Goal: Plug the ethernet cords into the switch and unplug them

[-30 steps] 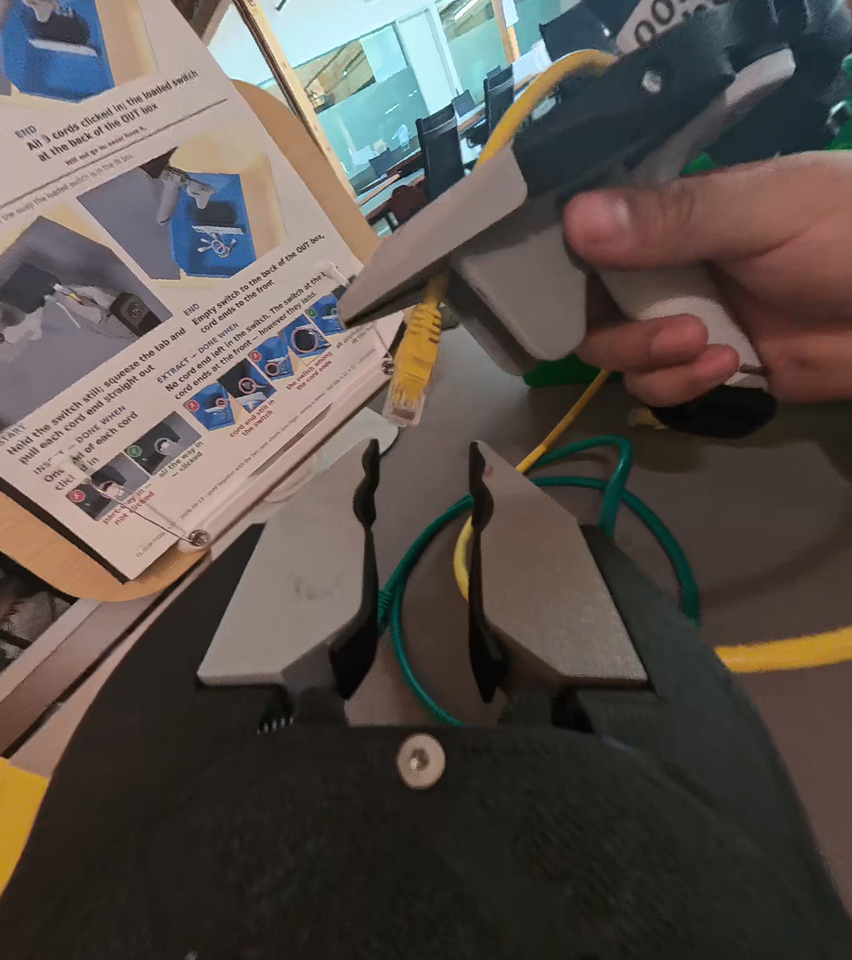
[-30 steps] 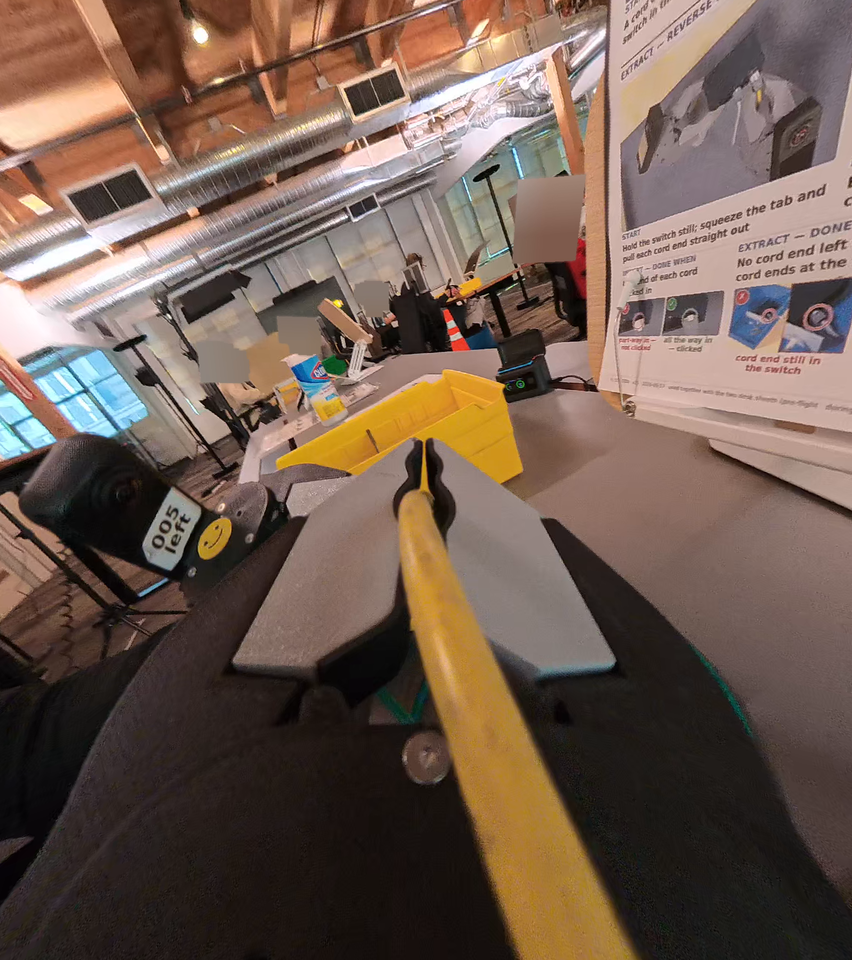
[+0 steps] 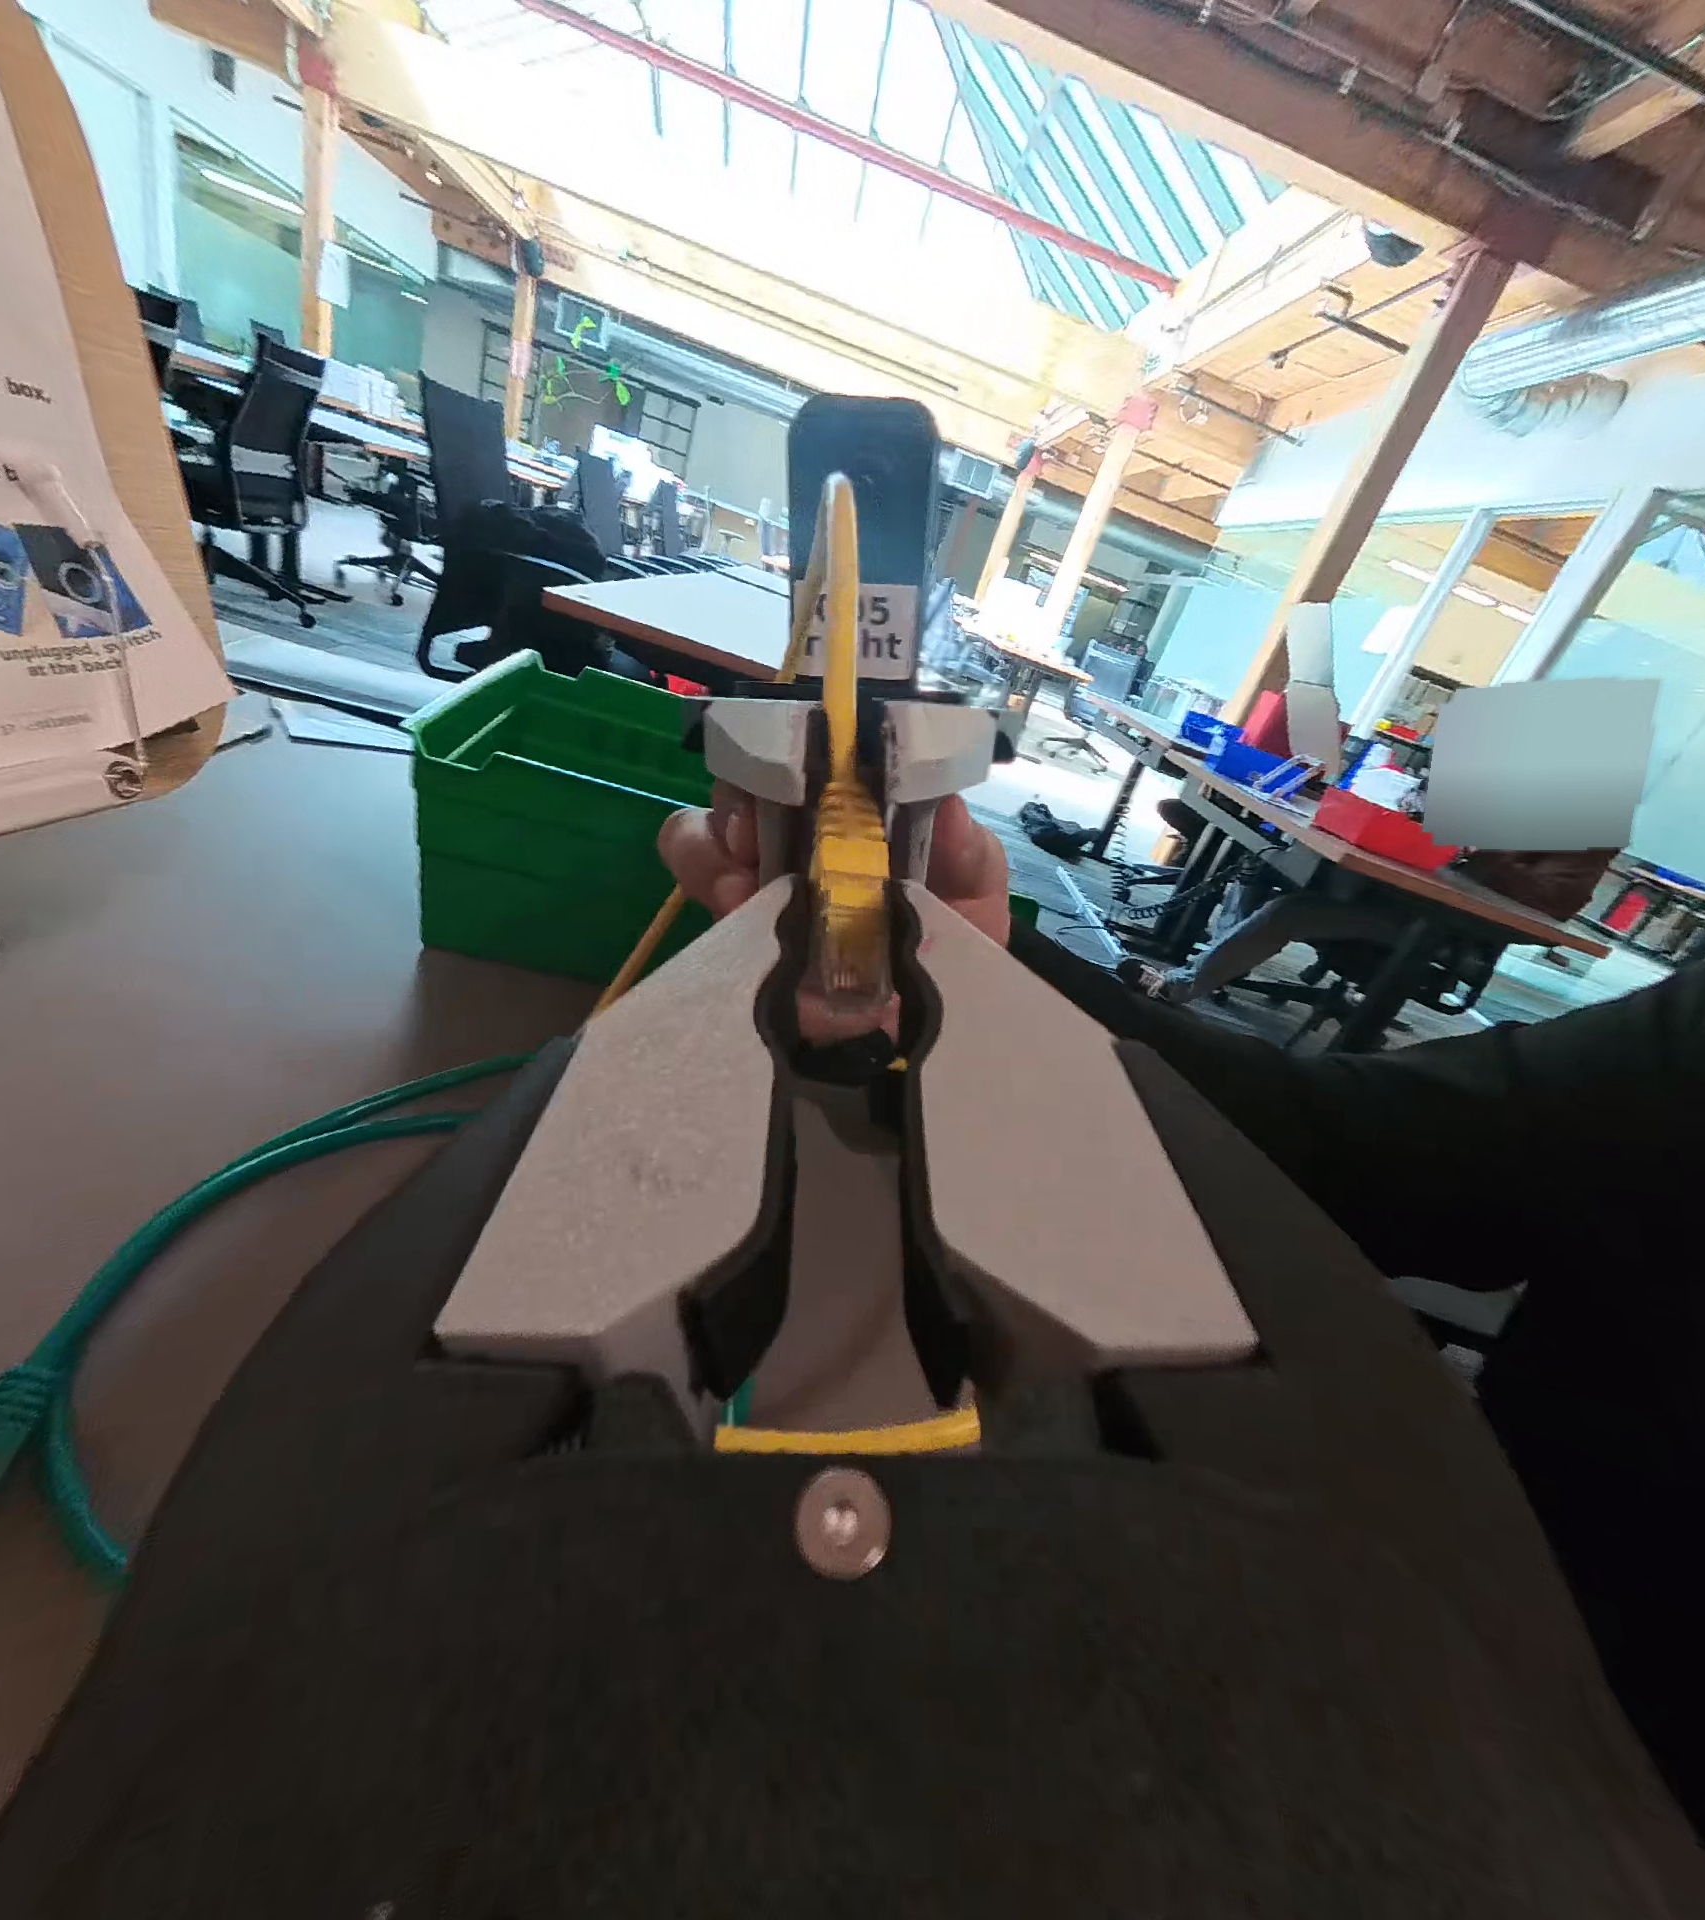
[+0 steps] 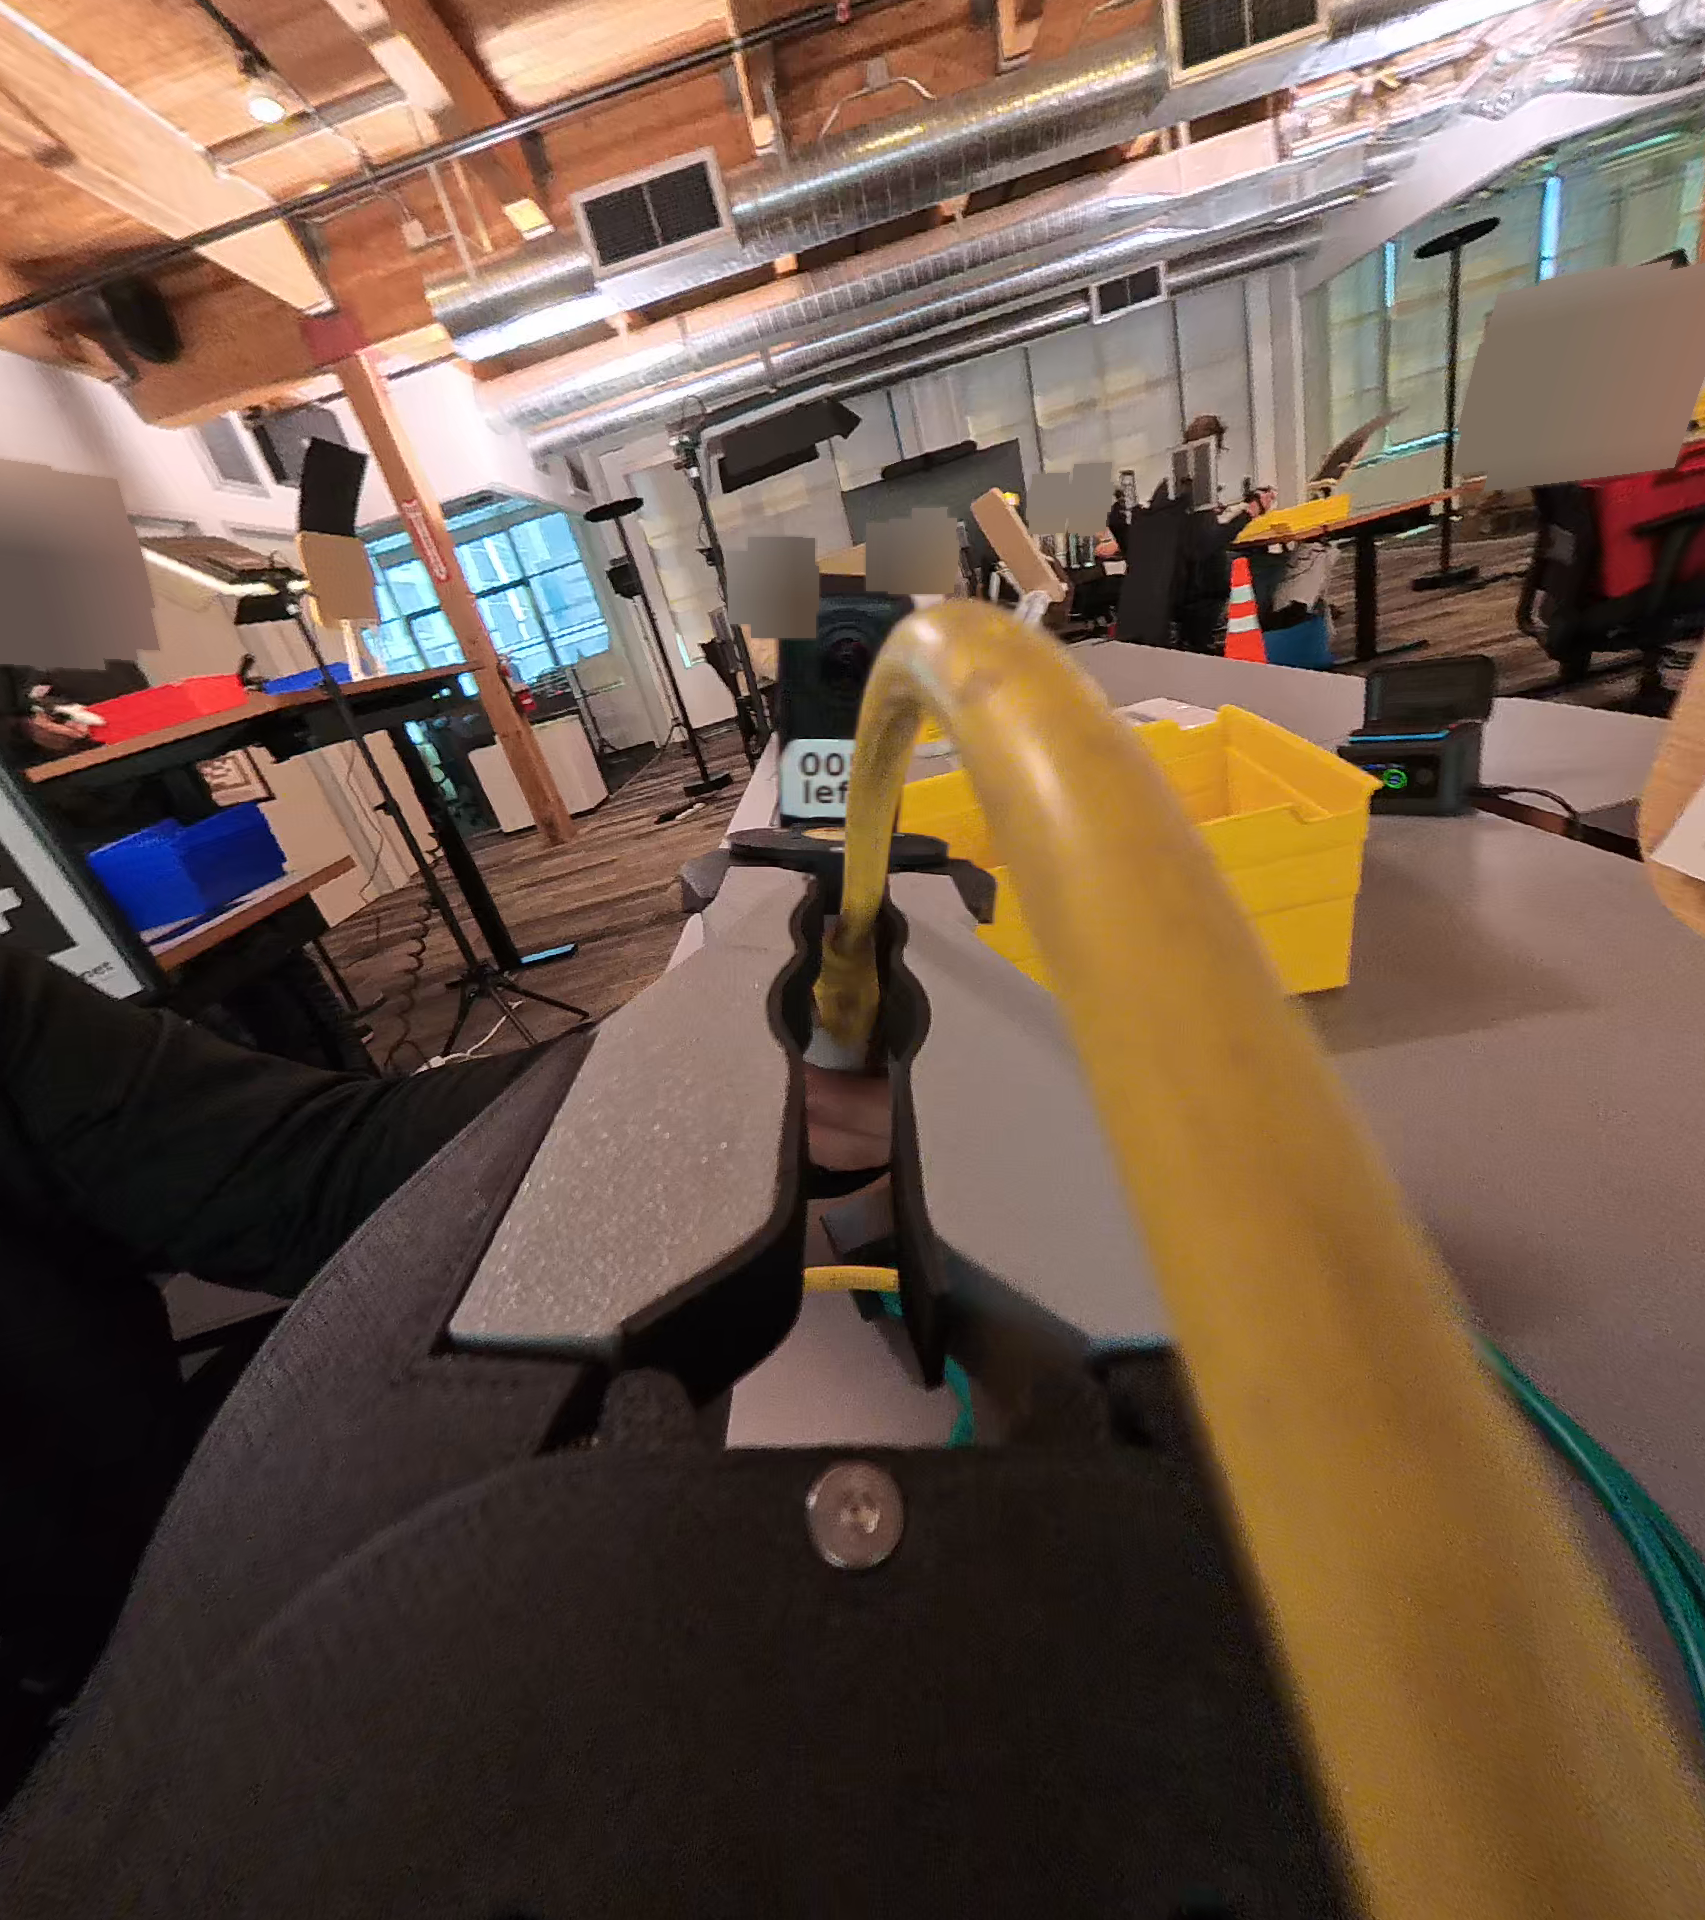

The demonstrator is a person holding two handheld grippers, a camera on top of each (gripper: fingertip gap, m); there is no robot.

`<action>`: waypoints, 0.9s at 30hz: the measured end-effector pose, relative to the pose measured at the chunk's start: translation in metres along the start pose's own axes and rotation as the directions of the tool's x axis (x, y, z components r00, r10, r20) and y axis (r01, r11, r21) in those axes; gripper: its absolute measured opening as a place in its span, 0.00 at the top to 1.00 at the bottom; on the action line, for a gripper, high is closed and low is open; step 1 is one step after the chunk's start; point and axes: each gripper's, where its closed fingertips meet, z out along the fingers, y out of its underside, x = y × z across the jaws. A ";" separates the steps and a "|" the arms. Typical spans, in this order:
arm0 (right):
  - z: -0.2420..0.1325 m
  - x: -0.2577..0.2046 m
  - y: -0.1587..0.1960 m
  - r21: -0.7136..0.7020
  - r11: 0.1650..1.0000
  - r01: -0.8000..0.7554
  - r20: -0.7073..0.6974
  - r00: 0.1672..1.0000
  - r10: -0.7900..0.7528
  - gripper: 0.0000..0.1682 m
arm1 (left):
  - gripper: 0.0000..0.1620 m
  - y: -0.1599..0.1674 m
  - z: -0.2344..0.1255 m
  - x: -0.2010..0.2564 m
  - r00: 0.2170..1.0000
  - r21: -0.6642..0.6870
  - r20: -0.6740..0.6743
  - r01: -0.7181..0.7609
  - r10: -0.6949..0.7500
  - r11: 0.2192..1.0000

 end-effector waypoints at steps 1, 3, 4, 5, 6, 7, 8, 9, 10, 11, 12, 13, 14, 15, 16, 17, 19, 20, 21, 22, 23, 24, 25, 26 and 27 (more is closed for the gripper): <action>-0.001 0.004 -0.001 0.003 1.000 -0.013 -0.022 1.000 0.013 0.96 | 0.90 -0.001 -0.001 -0.004 1.000 0.007 0.027 -0.008 0.008 1.000; -0.003 0.011 -0.001 0.008 0.999 -0.051 -0.046 0.998 0.051 1.00 | 0.90 -0.006 -0.003 -0.012 0.995 0.028 0.091 -0.041 0.039 0.999; -0.004 0.014 -0.001 0.015 0.998 -0.066 -0.053 0.996 0.067 1.00 | 0.90 -0.008 -0.005 -0.015 0.991 0.036 0.120 -0.071 0.066 0.997; -0.004 0.016 -0.001 0.020 0.997 -0.075 -0.061 0.995 0.077 1.00 | 0.91 -0.009 -0.006 -0.017 0.984 0.031 0.148 -0.105 0.100 0.994; -0.004 0.017 -0.001 0.019 0.997 -0.080 -0.067 0.994 0.081 1.00 | 0.91 -0.009 -0.007 -0.018 0.975 0.010 0.173 -0.146 0.142 0.989; -0.004 0.018 0.000 0.015 0.997 -0.081 -0.072 0.994 0.082 1.00 | 0.91 -0.007 -0.007 -0.019 0.962 -0.015 0.198 -0.191 0.190 0.981; -0.003 0.019 0.001 0.009 0.997 -0.080 -0.079 0.994 0.080 0.99 | 0.91 -0.006 -0.007 -0.020 0.943 -0.042 0.225 -0.242 0.245 0.969; -0.003 0.020 0.002 0.003 0.997 -0.080 -0.086 0.993 0.080 0.99 | 0.91 -0.005 -0.007 -0.022 0.921 -0.071 0.248 -0.293 0.302 0.953; -0.003 0.020 0.003 -0.001 0.997 -0.083 -0.089 0.993 0.083 0.99 | 0.91 -0.003 -0.007 -0.023 0.895 -0.100 0.266 -0.343 0.357 0.934; -0.003 0.021 0.004 -0.003 0.996 -0.088 -0.091 0.992 0.087 0.99 | 0.91 -0.002 -0.007 -0.024 0.872 -0.128 0.280 -0.379 0.400 0.916; -0.002 0.022 0.005 -0.008 0.996 -0.091 -0.095 0.991 0.089 0.99 | 0.91 0.000 -0.007 -0.026 0.863 -0.152 0.288 -0.388 0.416 0.909; -0.002 0.023 0.007 -0.017 0.996 -0.089 -0.101 0.991 0.087 0.99 | 0.91 0.003 -0.007 -0.028 0.873 -0.167 0.282 -0.362 0.397 0.917; -0.002 0.024 0.009 -0.025 0.996 -0.084 -0.101 0.992 0.081 0.99 | 0.91 0.006 -0.007 -0.028 0.900 -0.164 0.263 -0.313 0.347 0.935; -0.002 0.024 0.010 -0.024 0.996 -0.086 -0.094 0.992 0.083 0.99 | 0.91 0.005 -0.007 -0.027 0.927 -0.143 0.241 -0.259 0.288 0.955; -0.002 0.024 0.009 -0.012 0.995 -0.097 -0.083 0.992 0.095 0.99 | 0.91 0.003 -0.008 -0.026 0.946 -0.110 0.222 -0.217 0.236 0.970; -0.002 0.023 0.007 0.000 0.994 -0.112 -0.070 0.991 0.112 0.99 | 0.91 0.001 -0.008 -0.025 0.958 -0.086 0.206 -0.187 0.201 0.979; -0.002 0.021 0.006 0.011 0.992 -0.128 -0.054 0.990 0.129 0.99 | 0.91 0.000 -0.008 -0.024 0.963 -0.073 0.195 -0.176 0.188 0.982; -0.003 0.022 0.006 0.008 0.992 -0.125 -0.059 0.990 0.125 0.99 | 0.91 0.000 -0.008 -0.024 0.961 -0.077 0.199 -0.180 0.192 0.981; -0.003 0.023 0.007 -0.001 0.993 -0.116 -0.073 0.991 0.116 0.99 | 0.91 0.001 -0.008 -0.025 0.959 -0.081 0.206 -0.183 0.196 0.980; -0.003 0.026 0.009 -0.016 0.995 -0.103 -0.102 0.990 0.100 1.00 | 0.91 0.002 -0.008 -0.028 0.952 -0.094 0.225 -0.189 0.205 0.978; -0.004 0.031 0.012 -0.039 0.995 -0.087 -0.144 0.986 0.081 0.99 | 0.91 0.006 -0.008 -0.034 0.937 -0.126 0.260 -0.206 0.233 0.970; -0.004 0.036 0.016 -0.063 0.995 -0.076 -0.182 0.981 0.063 0.99 | 0.91 0.010 -0.008 -0.040 0.913 -0.170 0.298 -0.237 0.280 0.956; -0.004 0.040 0.019 -0.078 0.994 -0.071 -0.203 0.978 0.054 0.99 | 0.91 0.012 -0.008 -0.043 0.883 -0.206 0.326 -0.282 0.337 0.937; -0.004 0.041 0.020 -0.080 0.994 -0.075 -0.205 0.977 0.057 0.99 | 0.91 0.014 -0.007 -0.045 0.853 -0.232 0.343 -0.330 0.394 0.915; -0.004 0.041 0.020 -0.071 0.994 -0.086 -0.198 0.978 0.070 0.99 | 0.91 0.014 -0.007 -0.045 0.821 -0.252 0.355 -0.376 0.447 0.892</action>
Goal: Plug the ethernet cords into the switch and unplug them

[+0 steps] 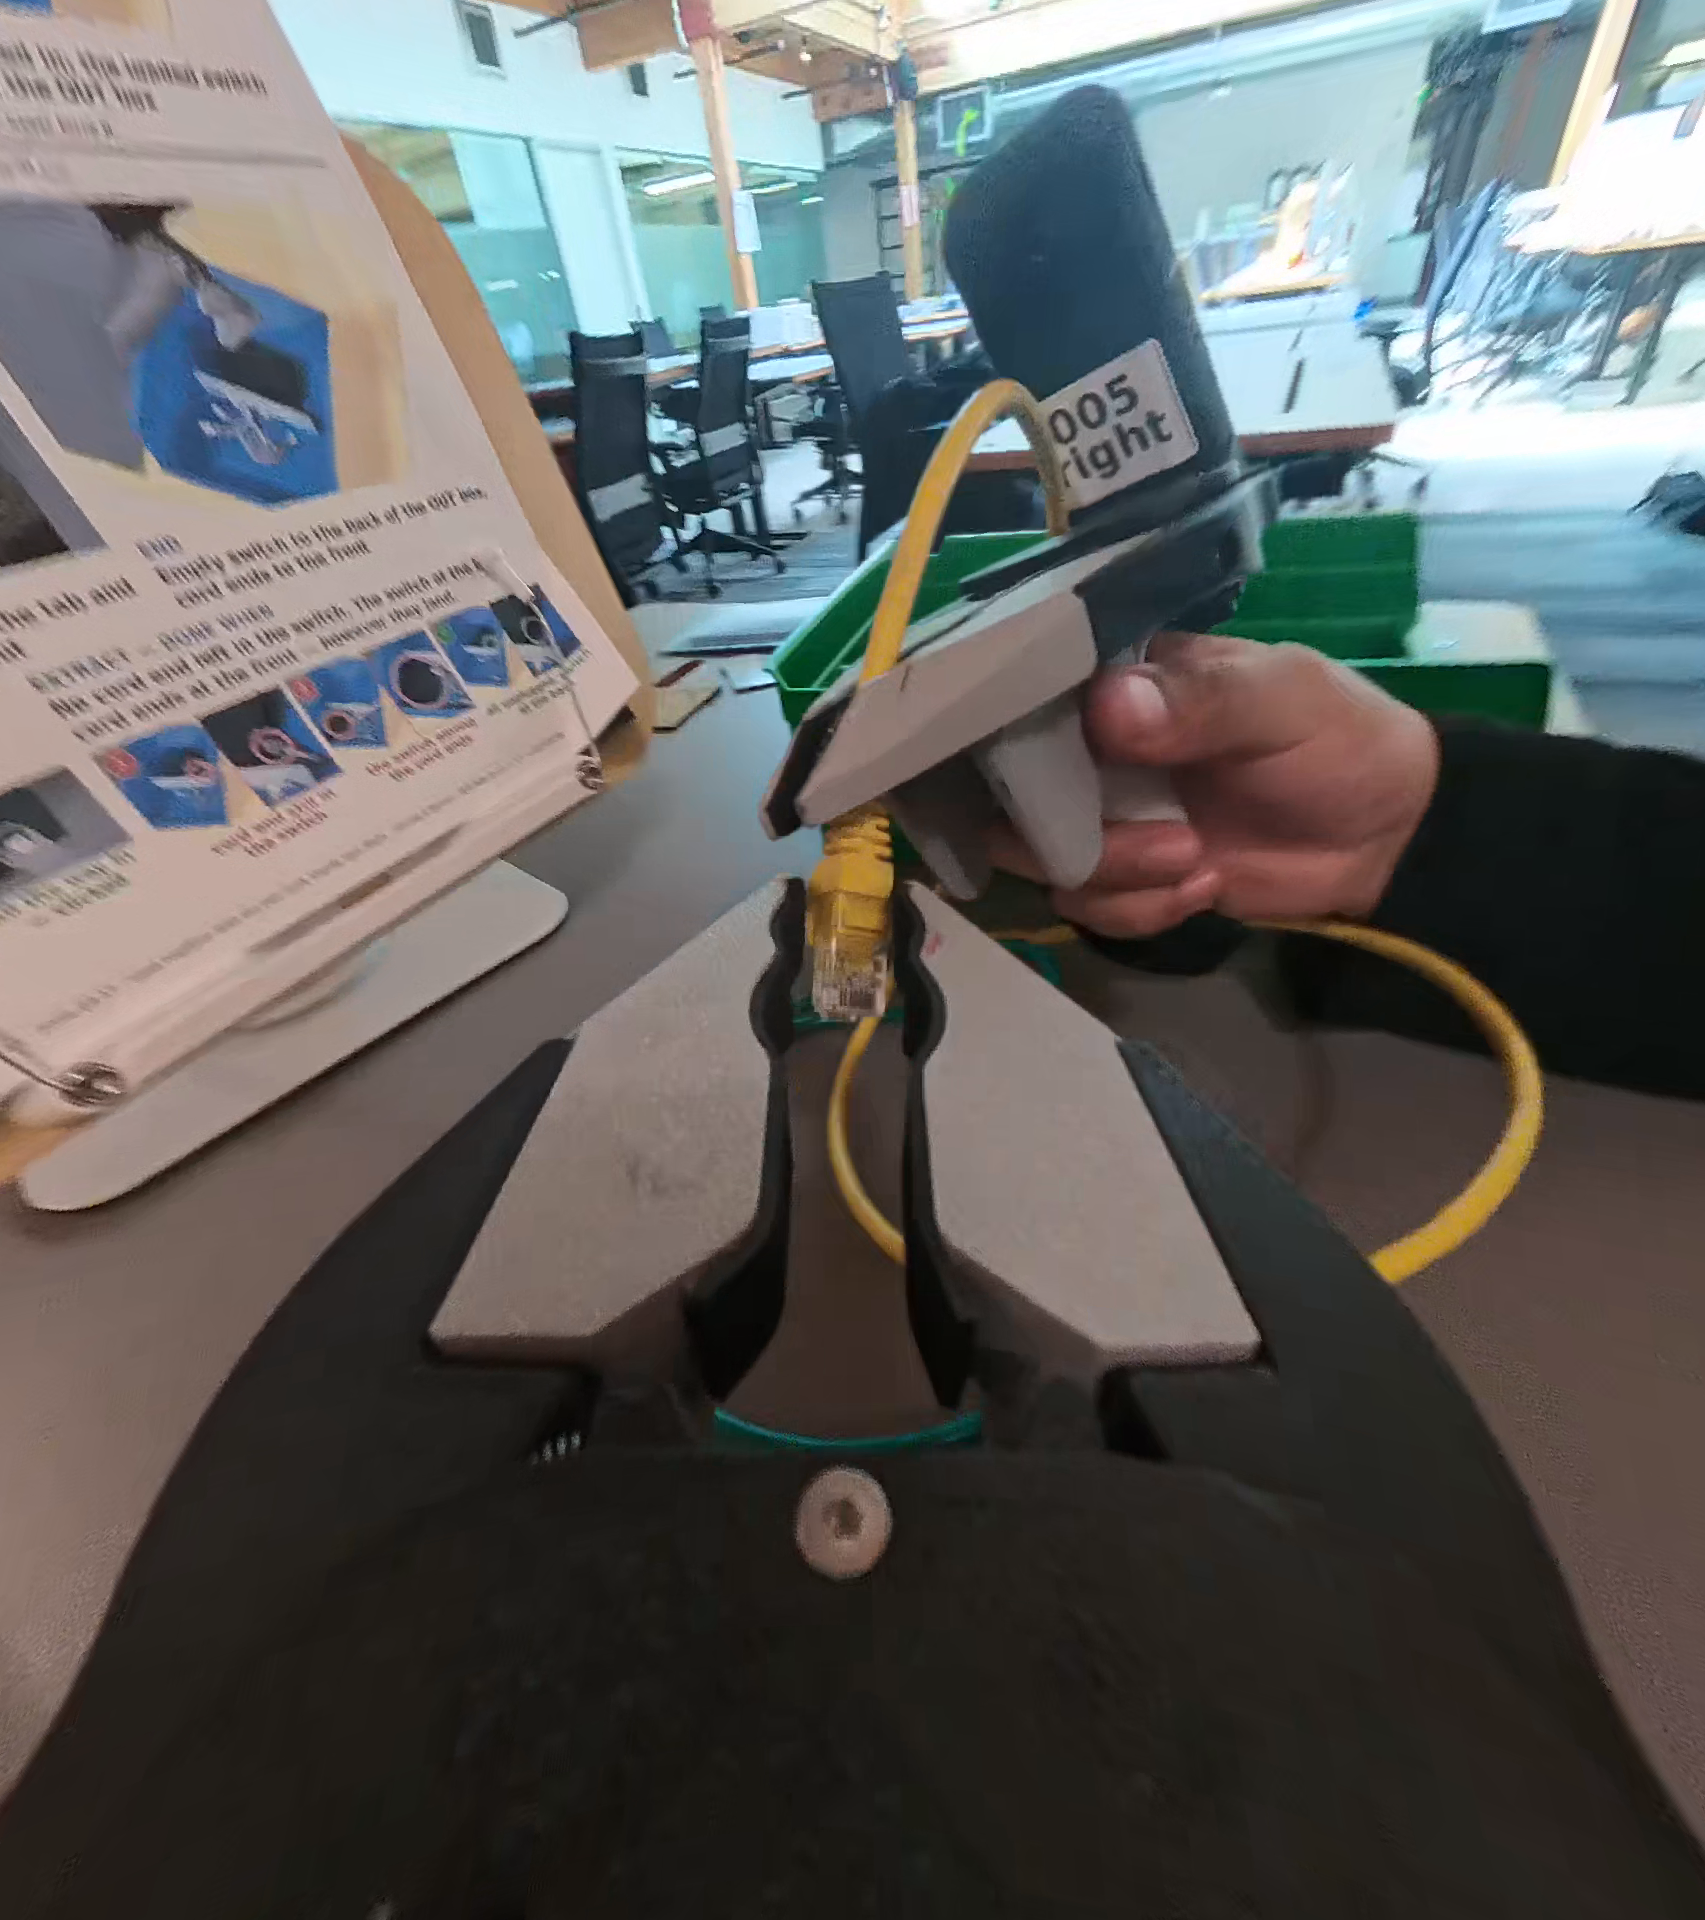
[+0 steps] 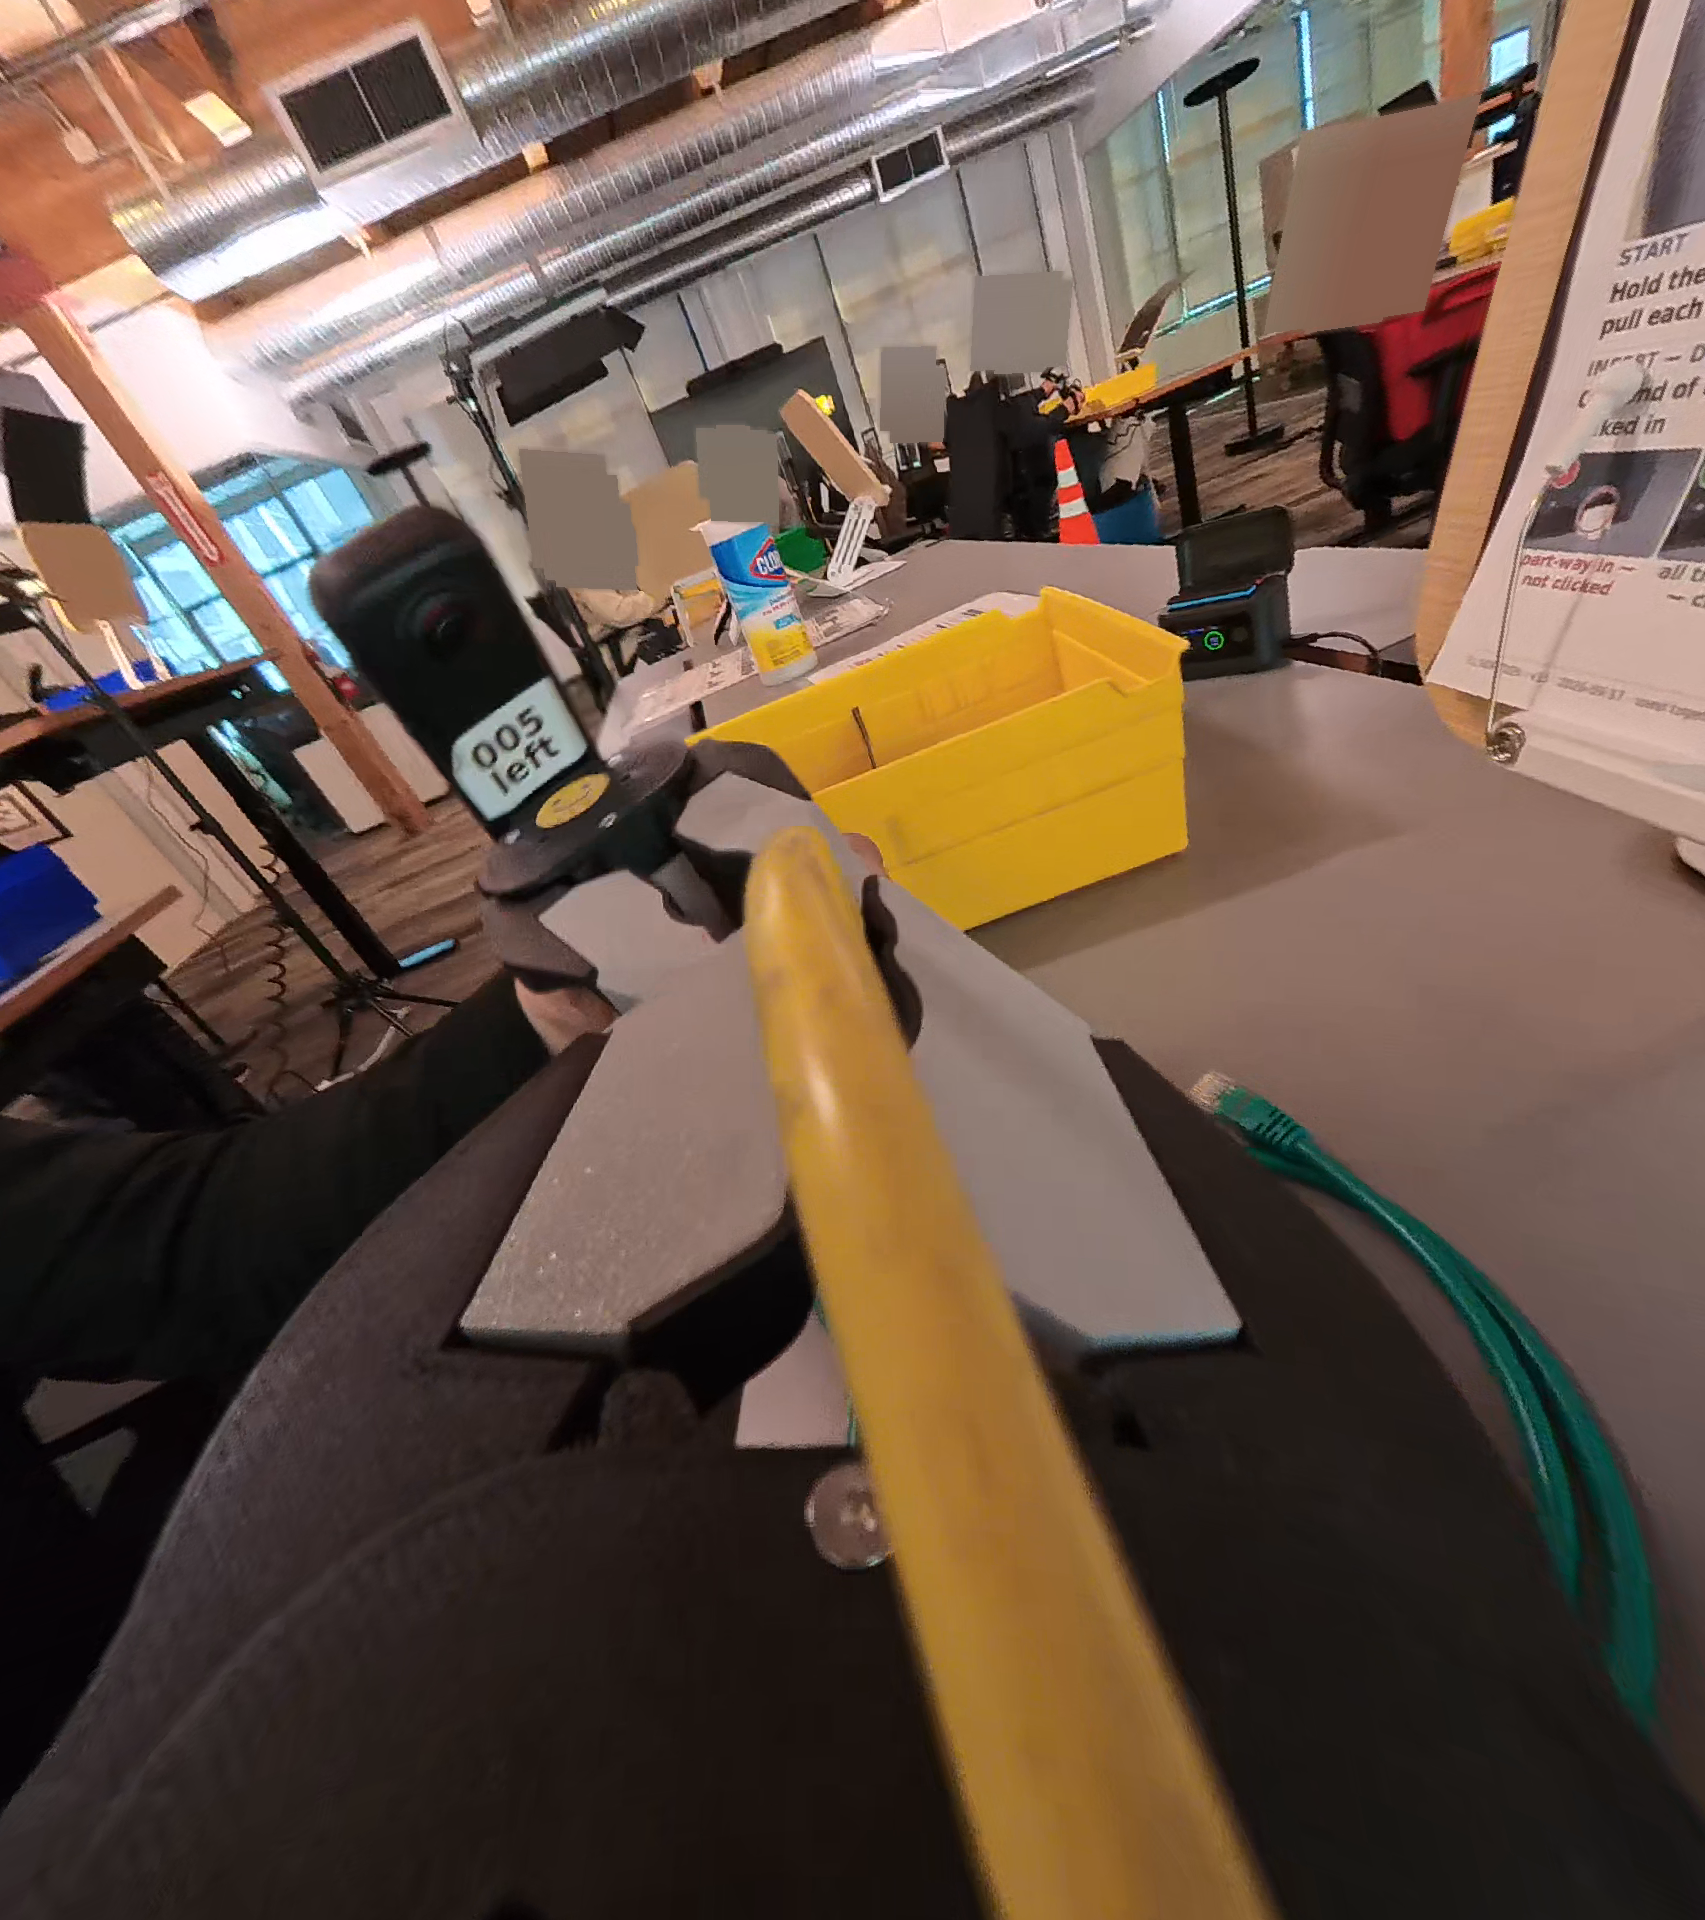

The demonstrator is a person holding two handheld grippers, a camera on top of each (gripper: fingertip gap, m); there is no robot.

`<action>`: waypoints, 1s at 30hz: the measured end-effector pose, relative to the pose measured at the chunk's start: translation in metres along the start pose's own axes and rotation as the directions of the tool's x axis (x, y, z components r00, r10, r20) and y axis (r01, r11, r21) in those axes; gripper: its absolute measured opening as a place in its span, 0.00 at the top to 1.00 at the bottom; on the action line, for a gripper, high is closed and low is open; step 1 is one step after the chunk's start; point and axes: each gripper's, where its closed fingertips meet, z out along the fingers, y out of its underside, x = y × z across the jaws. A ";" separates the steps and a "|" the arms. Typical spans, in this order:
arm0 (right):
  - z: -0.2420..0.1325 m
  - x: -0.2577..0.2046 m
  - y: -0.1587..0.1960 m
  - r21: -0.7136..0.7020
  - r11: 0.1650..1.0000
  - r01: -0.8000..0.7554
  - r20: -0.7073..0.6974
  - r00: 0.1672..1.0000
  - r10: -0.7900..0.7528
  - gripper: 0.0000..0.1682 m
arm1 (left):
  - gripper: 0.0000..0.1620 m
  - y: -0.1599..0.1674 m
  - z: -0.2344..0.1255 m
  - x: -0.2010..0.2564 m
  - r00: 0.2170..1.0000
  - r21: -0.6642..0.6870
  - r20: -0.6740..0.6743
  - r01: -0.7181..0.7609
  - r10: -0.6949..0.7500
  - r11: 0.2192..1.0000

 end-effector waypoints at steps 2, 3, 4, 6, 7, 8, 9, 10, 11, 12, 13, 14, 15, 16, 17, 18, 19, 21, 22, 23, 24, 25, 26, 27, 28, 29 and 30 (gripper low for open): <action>-0.001 0.000 -0.002 0.016 1.000 -0.026 0.014 1.000 0.026 0.99 | 0.91 0.001 0.001 0.000 0.996 -0.006 0.046 -0.077 0.077 0.997; -0.002 0.001 -0.002 0.019 0.999 -0.031 0.015 0.999 0.031 0.99 | 0.91 0.002 0.002 0.000 0.994 -0.015 0.053 -0.095 0.095 0.995; -0.002 0.001 -0.002 0.017 0.999 -0.033 0.015 0.999 0.033 0.99 | 0.91 0.003 0.003 -0.001 0.992 -0.024 0.059 -0.107 0.109 0.994; -0.001 0.001 -0.002 0.017 0.999 -0.036 0.019 0.999 0.035 0.99 | 0.91 0.002 0.002 0.000 0.993 -0.026 0.051 -0.108 0.109 0.994; -0.001 0.000 -0.003 0.022 0.999 -0.039 0.023 0.999 0.039 0.99 | 0.91 0.001 0.001 -0.001 0.994 -0.023 0.047 -0.102 0.103 0.994; -0.001 0.000 -0.003 0.028 0.999 -0.046 0.026 0.999 0.045 0.99 | 0.91 0.001 0.001 -0.002 0.993 -0.026 0.047 -0.105 0.106 0.994; -0.001 0.000 -0.004 0.033 0.998 -0.056 0.029 0.998 0.055 0.99 | 0.91 0.000 0.001 -0.003 0.991 -0.032 0.057 -0.120 0.122 0.992; -0.001 0.001 -0.004 0.038 0.997 -0.069 0.030 0.997 0.067 0.99 | 0.91 0.001 0.001 -0.004 0.984 -0.038 0.080 -0.154 0.157 0.987; -0.001 0.002 -0.004 0.043 0.996 -0.082 0.030 0.996 0.081 0.99 | 0.91 0.001 0.002 -0.005 0.974 -0.044 0.109 -0.193 0.196 0.980; -0.001 0.004 -0.004 0.047 0.994 -0.095 0.028 0.995 0.093 0.99 | 0.92 0.001 0.003 -0.006 0.964 -0.049 0.141 -0.220 0.225 0.974; -0.002 0.006 -0.005 0.051 0.993 -0.104 0.022 0.994 0.103 0.99 | 0.91 0.001 0.004 -0.007 0.953 -0.059 0.168 -0.247 0.254 0.967; -0.002 0.008 -0.005 0.055 0.992 -0.113 0.019 0.993 0.113 0.99 | 0.91 0.003 0.005 -0.007 0.941 -0.077 0.178 -0.278 0.288 0.957; -0.003 0.008 -0.005 0.060 0.990 -0.126 0.023 0.992 0.125 0.99 | 0.90 0.004 0.006 -0.006 0.931 -0.089 0.184 -0.305 0.317 0.948; -0.003 0.008 -0.006 0.065 0.988 -0.140 0.032 0.990 0.138 0.99 | 0.90 0.004 0.006 -0.006 0.921 -0.093 0.194 -0.324 0.337 0.941; -0.004 0.008 -0.006 0.069 0.985 -0.157 0.041 0.987 0.154 0.99 | 0.90 0.005 0.007 -0.006 0.913 -0.100 0.200 -0.341 0.355 0.935; -0.004 0.009 -0.006 0.072 0.982 -0.174 0.046 0.984 0.171 0.99 | 0.90 0.005 0.007 -0.007 0.903 -0.111 0.208 -0.361 0.376 0.926; -0.004 0.010 -0.006 0.074 0.979 -0.192 0.051 0.981 0.188 1.00 | 0.91 0.006 0.008 -0.008 0.891 -0.124 0.221 -0.379 0.397 0.917; -0.004 0.010 -0.006 0.082 0.971 -0.222 0.071 0.974 0.217 1.00 | 0.92 0.007 0.008 -0.011 0.866 -0.143 0.244 -0.413 0.436 0.900; -0.003 0.010 -0.006 0.084 0.968 -0.235 0.081 0.970 0.228 1.00 | 0.93 0.007 0.008 -0.012 0.849 -0.155 0.254 -0.437 0.463 0.886; -0.003 0.009 -0.006 0.084 0.966 -0.245 0.087 0.967 0.238 0.99 | 0.92 0.007 0.007 -0.013 0.826 -0.173 0.265 -0.468 0.498 0.867; -0.003 0.009 -0.006 0.084 0.964 -0.252 0.094 0.965 0.244 0.99 | 0.93 0.007 0.007 -0.014 0.805 -0.192 0.271 -0.492 0.528 0.849; -0.003 0.008 -0.006 0.083 0.963 -0.256 0.102 0.964 0.247 0.99 | 0.93 0.007 0.006 -0.015 0.806 -0.198 0.270 -0.488 0.526 0.850; -0.003 0.007 -0.006 0.084 0.964 -0.254 0.111 0.963 0.244 0.99 | 0.93 0.006 0.006 -0.013 0.844 -0.175 0.249 -0.443 0.475 0.879; -0.004 0.005 -0.007 0.085 0.965 -0.248 0.123 0.964 0.237 0.99 | 0.93 0.004 0.005 -0.009 0.902 -0.127 0.206 -0.360 0.380 0.924; -0.005 0.002 -0.009 0.088 0.967 -0.238 0.138 0.965 0.224 0.99 | 0.93 0.000 0.004 -0.005 0.950 -0.072 0.155 -0.264 0.272 0.962; -0.006 -0.001 -0.011 0.095 0.970 -0.223 0.151 0.967 0.207 0.99 | 0.93 -0.005 0.002 -0.002 0.981 -0.023 0.103 -0.164 0.166 0.986; -0.006 -0.004 -0.013 0.098 0.974 -0.205 0.161 0.969 0.188 0.98 | 0.93 -0.007 0.000 0.000 0.996 0.006 0.050 -0.071 0.070 0.997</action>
